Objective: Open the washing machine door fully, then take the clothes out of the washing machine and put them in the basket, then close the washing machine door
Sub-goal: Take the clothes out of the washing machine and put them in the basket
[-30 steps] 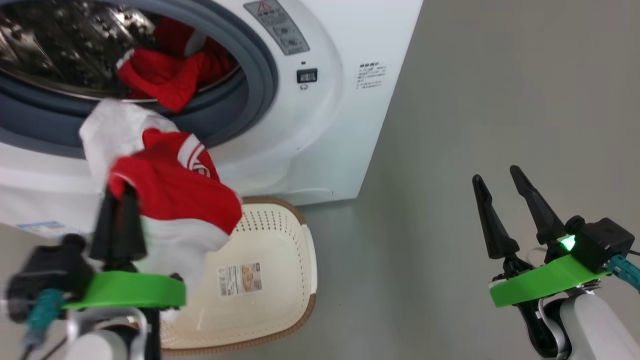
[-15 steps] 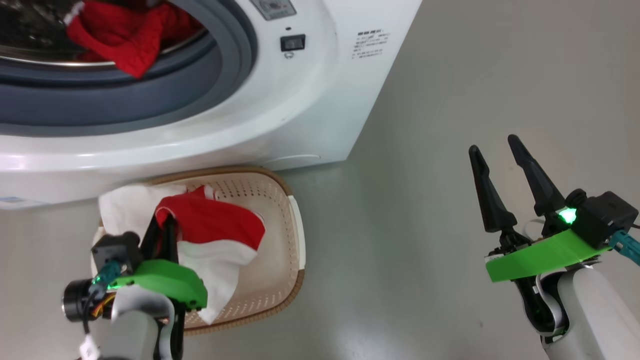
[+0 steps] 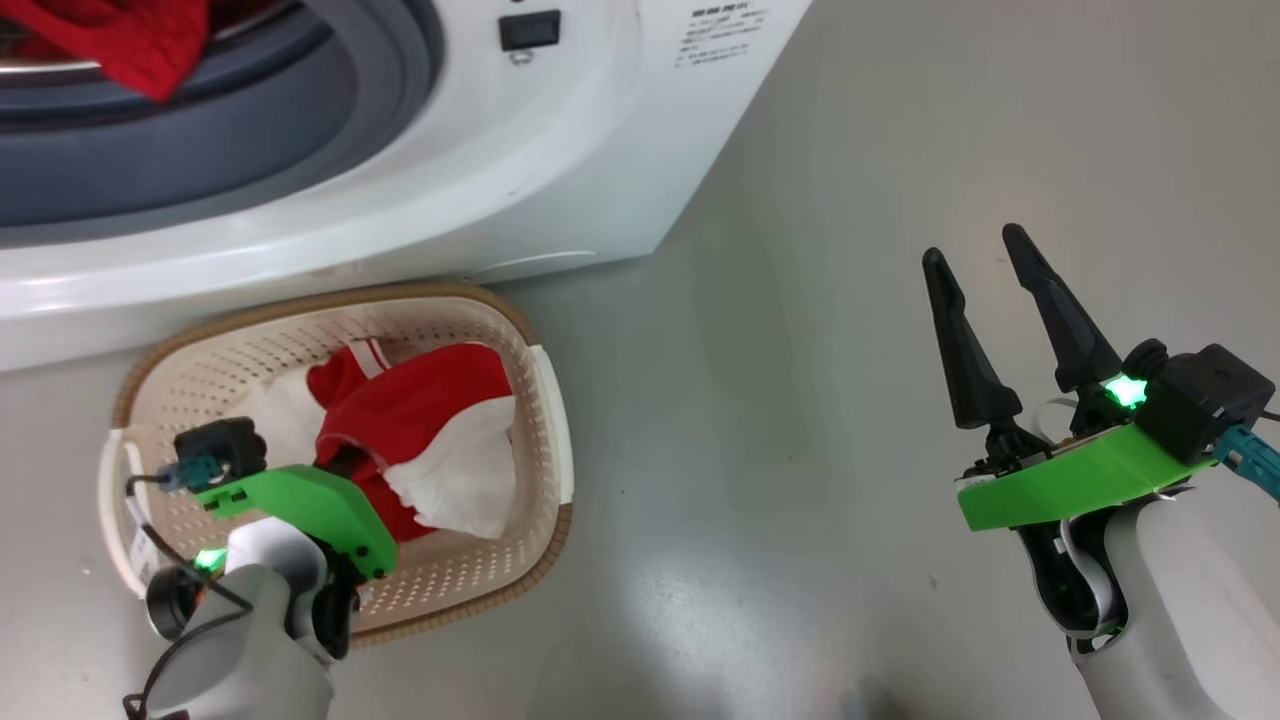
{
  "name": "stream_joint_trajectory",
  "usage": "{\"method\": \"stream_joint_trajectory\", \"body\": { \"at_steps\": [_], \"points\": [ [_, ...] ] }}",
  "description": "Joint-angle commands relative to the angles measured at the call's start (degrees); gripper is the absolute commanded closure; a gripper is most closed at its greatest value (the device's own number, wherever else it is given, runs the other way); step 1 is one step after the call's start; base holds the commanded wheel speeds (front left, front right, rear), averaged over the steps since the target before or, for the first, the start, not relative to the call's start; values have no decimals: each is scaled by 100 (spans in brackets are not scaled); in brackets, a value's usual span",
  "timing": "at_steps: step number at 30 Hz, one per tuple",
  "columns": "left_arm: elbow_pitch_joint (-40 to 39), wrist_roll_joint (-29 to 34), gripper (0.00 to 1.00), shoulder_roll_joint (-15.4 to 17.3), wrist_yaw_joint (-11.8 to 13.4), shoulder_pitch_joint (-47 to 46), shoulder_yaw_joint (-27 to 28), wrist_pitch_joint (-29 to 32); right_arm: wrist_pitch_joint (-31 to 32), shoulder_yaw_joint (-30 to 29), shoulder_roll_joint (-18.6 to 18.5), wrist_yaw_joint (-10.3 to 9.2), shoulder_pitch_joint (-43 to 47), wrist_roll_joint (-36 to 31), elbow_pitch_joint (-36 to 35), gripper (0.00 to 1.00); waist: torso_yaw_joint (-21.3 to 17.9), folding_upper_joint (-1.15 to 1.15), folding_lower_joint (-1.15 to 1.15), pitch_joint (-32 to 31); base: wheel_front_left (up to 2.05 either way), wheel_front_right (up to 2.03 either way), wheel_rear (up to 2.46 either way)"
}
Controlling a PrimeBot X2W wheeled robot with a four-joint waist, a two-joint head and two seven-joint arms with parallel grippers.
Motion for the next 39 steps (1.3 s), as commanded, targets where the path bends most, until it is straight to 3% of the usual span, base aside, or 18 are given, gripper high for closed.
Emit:
{"method": "stream_joint_trajectory", "body": {
  "at_steps": [1, 7, 14, 15, 17, 18, 32, 39],
  "points": [
    [93, -72, 100, 100, -24, -7, 171, 26, -36, 115, -3, 29, 29, 36, -137, 0, -113, 0, 0, 137, 0, 0, 0],
    [781, -65, 100, 159, -106, -253, 109, 8, -36, 150, 36, 29, -53, 53, -146, 0, -232, 0, 0, 287, 0, 0, 0],
    [1062, -175, 100, 227, -22, -300, 170, 78, -36, 156, 52, 29, -78, 56, -131, 0, -312, 0, 0, 348, 0, 0, 0],
    [1077, -170, 94, 239, -16, -300, 160, 61, -36, 151, 54, 29, -78, 53, -126, 0, -313, 0, 0, 344, 0, 0, 0],
    [1097, -109, 42, 271, 3, -305, 96, -41, -36, 147, 55, 29, -78, 43, -107, 0, -311, 0, 0, 325, 0, 0, 0],
    [1104, -76, 0, 279, -12, -307, 57, -91, -36, 137, 52, 29, -76, 38, -97, 0, -299, 0, 0, 300, 0, 0, 0],
    [1094, -105, 0, 175, -399, -121, -26, -1027, -36, 72, 6, 29, 75, -83, -10, 0, 58, 0, 0, -460, 0, 0, 0],
    [577, -17, 0, 209, -453, 219, 2, -1175, -36, 8, -40, 29, 331, -111, 76, 0, 254, 0, 0, -1066, 0, 0, 0]
  ]
}}
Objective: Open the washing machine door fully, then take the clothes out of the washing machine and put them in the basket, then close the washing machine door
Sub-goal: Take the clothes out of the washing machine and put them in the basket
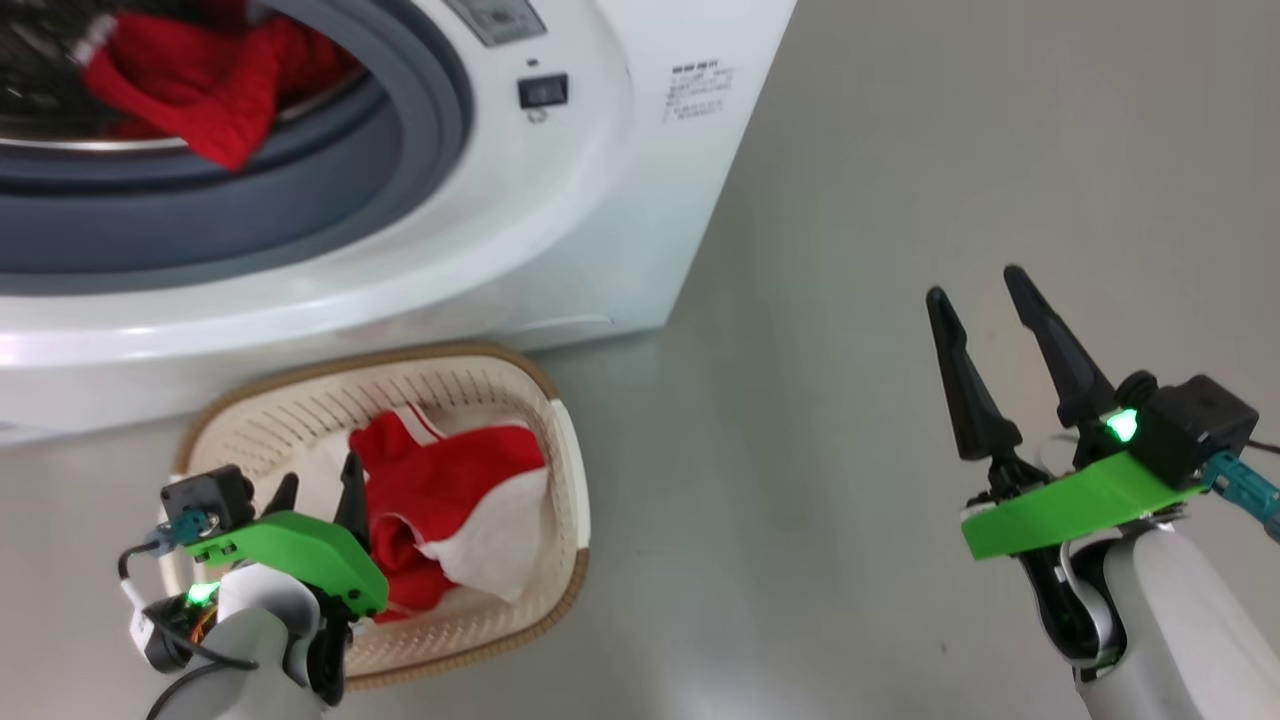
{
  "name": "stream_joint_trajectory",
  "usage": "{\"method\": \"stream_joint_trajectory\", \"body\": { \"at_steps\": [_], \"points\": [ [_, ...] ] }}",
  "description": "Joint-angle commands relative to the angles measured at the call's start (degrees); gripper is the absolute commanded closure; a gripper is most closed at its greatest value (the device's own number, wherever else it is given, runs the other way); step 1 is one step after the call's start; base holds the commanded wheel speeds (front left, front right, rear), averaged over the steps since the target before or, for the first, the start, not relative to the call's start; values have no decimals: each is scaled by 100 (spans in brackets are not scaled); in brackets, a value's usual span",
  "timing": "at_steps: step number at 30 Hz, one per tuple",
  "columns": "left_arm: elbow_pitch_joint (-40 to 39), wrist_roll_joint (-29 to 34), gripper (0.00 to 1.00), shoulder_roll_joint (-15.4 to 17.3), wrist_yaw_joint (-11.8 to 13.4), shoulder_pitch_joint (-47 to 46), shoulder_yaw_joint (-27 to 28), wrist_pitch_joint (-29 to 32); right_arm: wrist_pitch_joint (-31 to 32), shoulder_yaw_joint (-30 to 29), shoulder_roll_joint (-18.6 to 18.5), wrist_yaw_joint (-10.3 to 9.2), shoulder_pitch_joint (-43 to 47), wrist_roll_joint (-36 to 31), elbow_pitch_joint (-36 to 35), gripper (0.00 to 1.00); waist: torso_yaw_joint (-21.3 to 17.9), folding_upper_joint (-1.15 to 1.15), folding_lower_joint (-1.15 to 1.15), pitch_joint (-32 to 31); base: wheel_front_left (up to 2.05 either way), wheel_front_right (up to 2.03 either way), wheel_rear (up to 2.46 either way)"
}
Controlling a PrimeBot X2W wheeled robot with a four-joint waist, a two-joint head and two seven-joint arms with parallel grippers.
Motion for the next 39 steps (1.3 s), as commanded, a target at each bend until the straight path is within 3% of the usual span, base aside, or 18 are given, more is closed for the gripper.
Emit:
{"method": "stream_joint_trajectory", "body": {
  "at_steps": [1, 14, 22, 28, 39],
  "points": [
    [-287, 107, 0, 187, -31, 246, 156, -72, -36, 50, -52, 29, 171, -57, -99, 0, 201, 0, 0, -438, 0, 0, 0],
    [-2242, 393, 0, 154, 50, 1418, 636, -76, -36, 2, -61, 29, 563, -109, -45, 0, 378, 0, 0, -1420, 0, 0, 0],
    [-3743, 938, 0, 222, 209, 2284, 715, -76, -36, -70, -40, 29, 844, -158, -40, 0, 448, 0, 0, -1912, 0, 0, 0],
    [-5141, 1288, 0, 200, 146, 3014, 953, -76, -36, -181, 0, 29, 1063, -189, -86, 0, 459, 0, 0, -2212, 0, 0, 0],
    [-6322, 1700, 0, 133, -33, 4019, 1254, -76, -36, -357, 31, 29, 1485, -271, -295, 0, 408, 0, 0, -2665, 0, 0, 0]
  ]
}}
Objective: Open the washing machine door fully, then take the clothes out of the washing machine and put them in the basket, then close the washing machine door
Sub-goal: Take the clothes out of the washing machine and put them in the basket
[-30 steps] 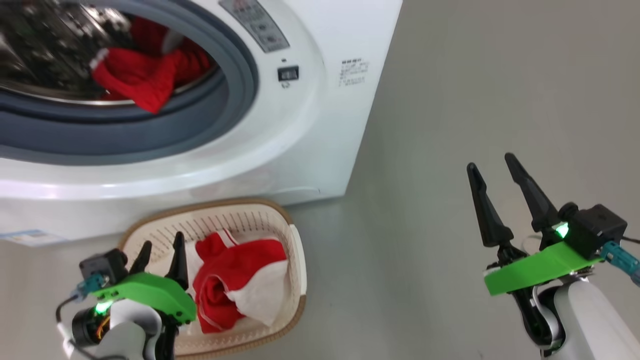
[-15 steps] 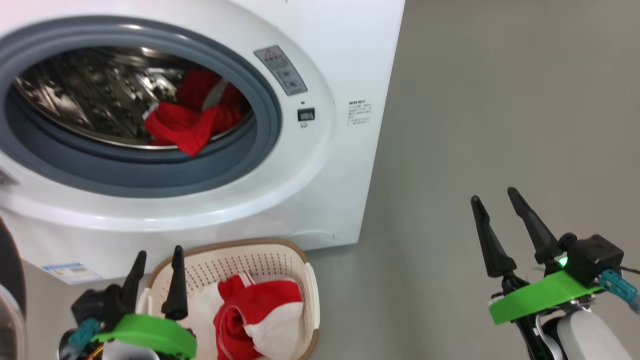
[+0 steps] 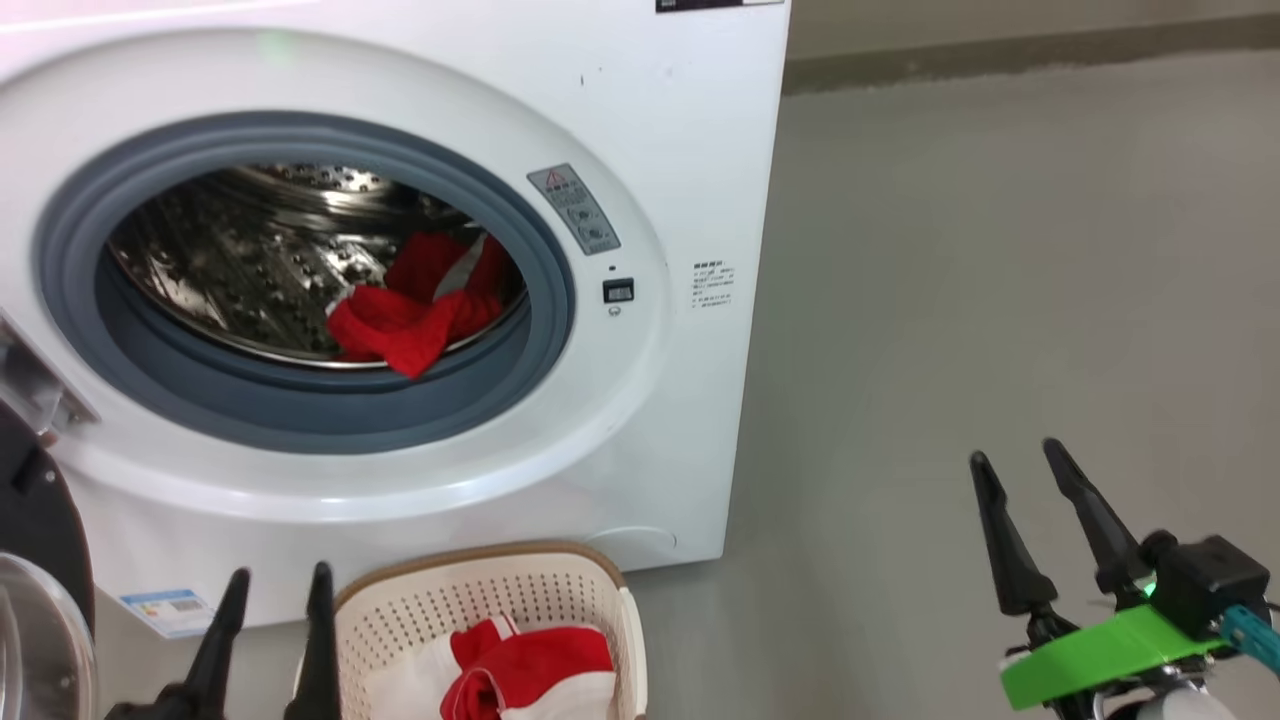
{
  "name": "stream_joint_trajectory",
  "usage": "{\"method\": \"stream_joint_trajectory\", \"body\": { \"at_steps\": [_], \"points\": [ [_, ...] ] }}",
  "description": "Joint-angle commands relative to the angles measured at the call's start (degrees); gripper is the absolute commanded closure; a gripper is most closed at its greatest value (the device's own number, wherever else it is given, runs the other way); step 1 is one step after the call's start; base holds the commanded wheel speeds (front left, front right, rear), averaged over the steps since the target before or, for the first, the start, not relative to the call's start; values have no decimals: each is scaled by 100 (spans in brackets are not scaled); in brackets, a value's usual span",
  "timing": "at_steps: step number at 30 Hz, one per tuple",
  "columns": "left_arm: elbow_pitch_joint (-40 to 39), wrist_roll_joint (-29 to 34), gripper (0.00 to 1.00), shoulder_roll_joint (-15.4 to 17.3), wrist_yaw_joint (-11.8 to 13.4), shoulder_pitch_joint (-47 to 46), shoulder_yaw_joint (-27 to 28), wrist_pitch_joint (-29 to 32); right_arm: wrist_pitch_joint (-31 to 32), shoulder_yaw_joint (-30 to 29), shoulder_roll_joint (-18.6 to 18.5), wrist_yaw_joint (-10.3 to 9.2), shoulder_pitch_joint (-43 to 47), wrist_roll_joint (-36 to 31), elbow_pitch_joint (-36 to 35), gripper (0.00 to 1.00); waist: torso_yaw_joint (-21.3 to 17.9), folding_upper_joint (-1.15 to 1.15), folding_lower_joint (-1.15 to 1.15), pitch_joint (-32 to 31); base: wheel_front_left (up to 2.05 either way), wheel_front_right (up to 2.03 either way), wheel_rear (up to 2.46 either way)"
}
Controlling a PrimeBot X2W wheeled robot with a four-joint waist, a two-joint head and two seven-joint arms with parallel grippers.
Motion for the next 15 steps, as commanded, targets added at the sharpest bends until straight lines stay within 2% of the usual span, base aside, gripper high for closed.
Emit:
{"method": "stream_joint_trajectory", "body": {
  "at_steps": [1, 6, 15],
  "points": [
    [-213, 12, 0, 45, -48, -23, 258, -70, -36, 64, -49, 29, 0, -50, -170, 0, -13, 0, 0, -145, 0, 0, 0],
    [-279, 198, 0, 44, -75, 366, 417, -70, -36, -23, 9, 29, 278, -129, -198, 0, -32, 0, 0, -341, 0, 0, 0],
    [-155, 260, 0, -10, -114, 455, 457, -70, -36, -65, 42, 29, 396, -216, -208, 0, 3, 0, 0, -410, 0, 0, 0]
  ]
}}
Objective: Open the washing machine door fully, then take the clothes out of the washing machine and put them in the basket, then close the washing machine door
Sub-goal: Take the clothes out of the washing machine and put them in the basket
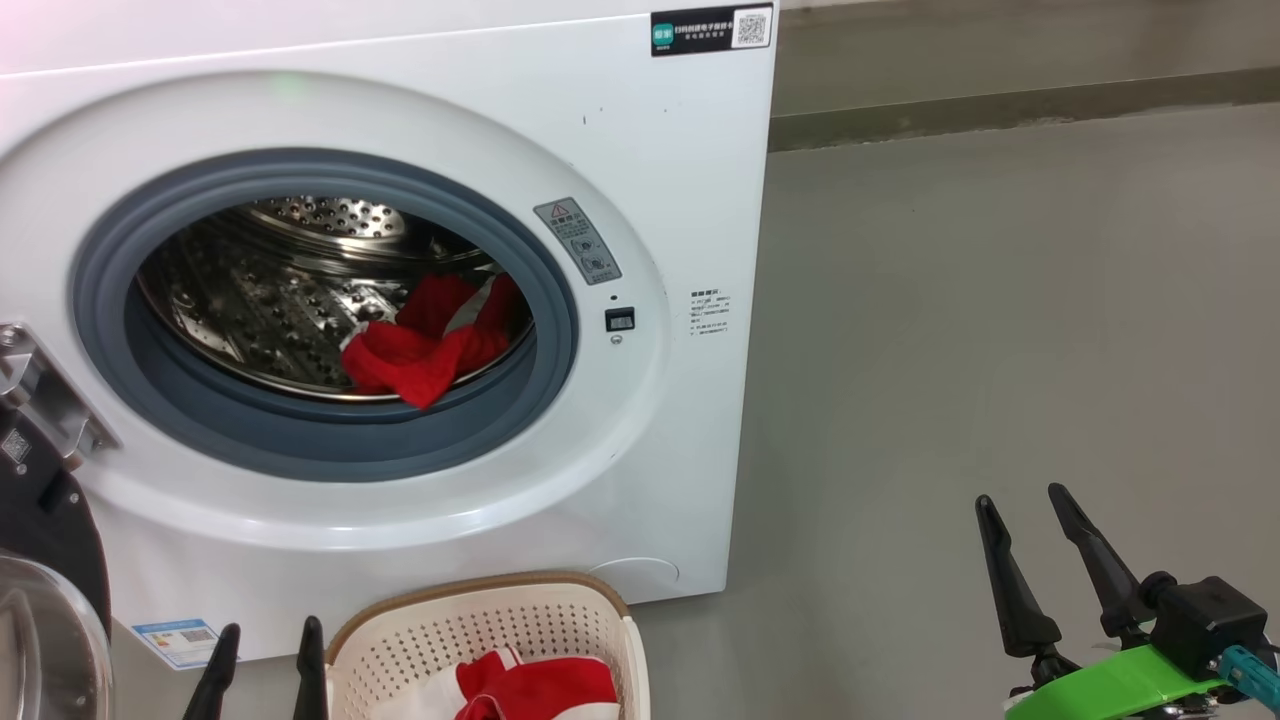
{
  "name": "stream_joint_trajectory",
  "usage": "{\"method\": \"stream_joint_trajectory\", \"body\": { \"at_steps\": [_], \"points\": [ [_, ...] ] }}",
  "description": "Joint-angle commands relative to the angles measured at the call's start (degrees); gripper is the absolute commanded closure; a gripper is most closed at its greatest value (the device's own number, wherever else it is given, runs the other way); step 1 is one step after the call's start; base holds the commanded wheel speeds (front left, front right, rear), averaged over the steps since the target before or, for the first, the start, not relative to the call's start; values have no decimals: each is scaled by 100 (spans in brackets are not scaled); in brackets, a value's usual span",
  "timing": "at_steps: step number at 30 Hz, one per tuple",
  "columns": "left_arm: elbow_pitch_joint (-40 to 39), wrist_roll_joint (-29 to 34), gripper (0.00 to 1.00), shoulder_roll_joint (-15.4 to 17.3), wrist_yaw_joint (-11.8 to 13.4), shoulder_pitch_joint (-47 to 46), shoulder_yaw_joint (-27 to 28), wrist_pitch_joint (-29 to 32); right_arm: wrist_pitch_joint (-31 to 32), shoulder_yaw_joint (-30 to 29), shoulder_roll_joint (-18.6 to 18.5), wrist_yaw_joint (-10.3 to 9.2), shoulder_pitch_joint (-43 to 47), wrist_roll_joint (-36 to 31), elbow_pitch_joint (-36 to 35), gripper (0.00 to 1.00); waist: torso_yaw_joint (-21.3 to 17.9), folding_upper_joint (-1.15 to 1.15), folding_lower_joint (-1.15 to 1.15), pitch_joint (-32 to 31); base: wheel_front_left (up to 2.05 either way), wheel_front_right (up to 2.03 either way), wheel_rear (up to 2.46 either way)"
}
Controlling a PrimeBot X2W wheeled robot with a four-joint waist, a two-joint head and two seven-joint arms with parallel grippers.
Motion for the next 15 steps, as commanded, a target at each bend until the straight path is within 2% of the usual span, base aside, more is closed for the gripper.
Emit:
{"method": "stream_joint_trajectory", "body": {
  "at_steps": [1, 15],
  "points": [
    [-97, 63, 0, 31, -65, -78, 190, -70, -36, 116, -53, 29, -78, -54, -165, 0, 8, 0, 0, -2, 0, 0, 0],
    [-52, 175, 0, -10, -87, -50, 186, -70, -36, 177, -24, 29, -77, -55, -130, 0, 34, 0, 0, -16, 0, 0, 0]
  ]
}}
